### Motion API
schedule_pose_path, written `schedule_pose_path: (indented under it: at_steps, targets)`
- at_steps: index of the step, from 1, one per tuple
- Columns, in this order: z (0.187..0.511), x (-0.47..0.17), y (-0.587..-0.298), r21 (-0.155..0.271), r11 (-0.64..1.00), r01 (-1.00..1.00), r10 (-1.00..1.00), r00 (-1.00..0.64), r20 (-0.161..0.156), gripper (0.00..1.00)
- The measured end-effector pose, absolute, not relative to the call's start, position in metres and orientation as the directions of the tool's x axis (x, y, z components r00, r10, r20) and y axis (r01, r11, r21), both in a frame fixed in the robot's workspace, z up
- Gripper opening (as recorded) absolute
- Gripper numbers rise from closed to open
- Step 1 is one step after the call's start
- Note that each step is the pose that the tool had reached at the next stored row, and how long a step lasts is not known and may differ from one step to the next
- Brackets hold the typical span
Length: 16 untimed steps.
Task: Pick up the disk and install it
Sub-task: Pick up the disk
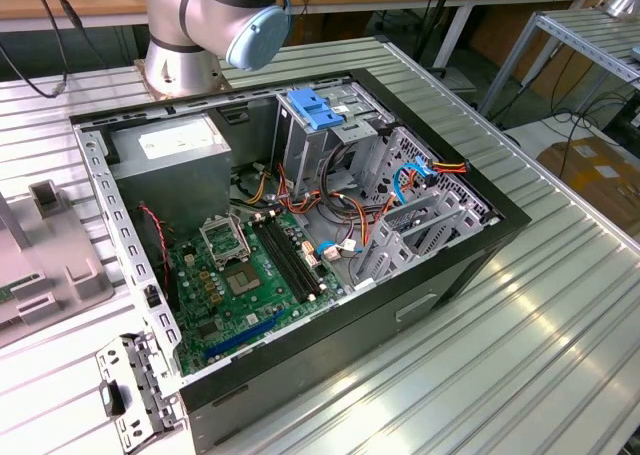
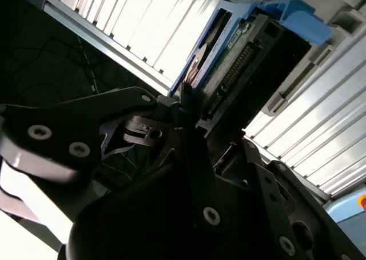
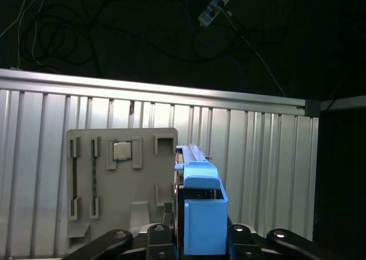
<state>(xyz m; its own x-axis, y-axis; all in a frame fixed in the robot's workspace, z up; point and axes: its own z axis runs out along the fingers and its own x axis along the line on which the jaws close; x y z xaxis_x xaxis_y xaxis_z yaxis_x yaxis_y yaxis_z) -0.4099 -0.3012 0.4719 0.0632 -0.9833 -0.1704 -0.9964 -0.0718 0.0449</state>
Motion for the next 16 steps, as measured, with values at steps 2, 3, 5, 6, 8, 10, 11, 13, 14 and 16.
schedule_pose_path:
  at_steps: [2,3,5,6,8,10,11,13,14,16]
  targets:
    - [0.4719,-0.4096,-0.3015,0.045,-0.072,-0.996,-0.983,0.063,-0.17,0.36]
    - [0.4719,-0.4094,-0.3017,0.045,-0.072,-0.996,-0.983,0.063,-0.17,0.36]
    - [0.4719,-0.4091,-0.3022,0.045,-0.072,-0.996,-0.983,0.063,-0.17,0.36]
    - [0.4719,-0.4088,-0.3025,0.045,-0.072,-0.996,-0.983,0.063,-0.17,0.36]
    - [0.4719,-0.4078,-0.3034,0.045,-0.072,-0.996,-0.983,0.063,-0.17,0.36]
    - [0.4719,-0.4069,-0.3038,0.045,-0.072,-0.996,-0.983,0.063,-0.17,0.36]
    - [0.4719,-0.4066,-0.304,0.045,-0.072,-0.996,-0.983,0.063,-0.17,0.36]
    - [0.4719,-0.4057,-0.3041,0.045,-0.072,-0.996,-0.983,0.063,-0.17,0.36]
    - [0.4719,-0.4054,-0.3041,0.045,-0.072,-0.996,-0.983,0.063,-0.17,0.36]
    - [0.4719,-0.4044,-0.3042,0.045,-0.072,-0.996,-0.983,0.063,-0.17,0.36]
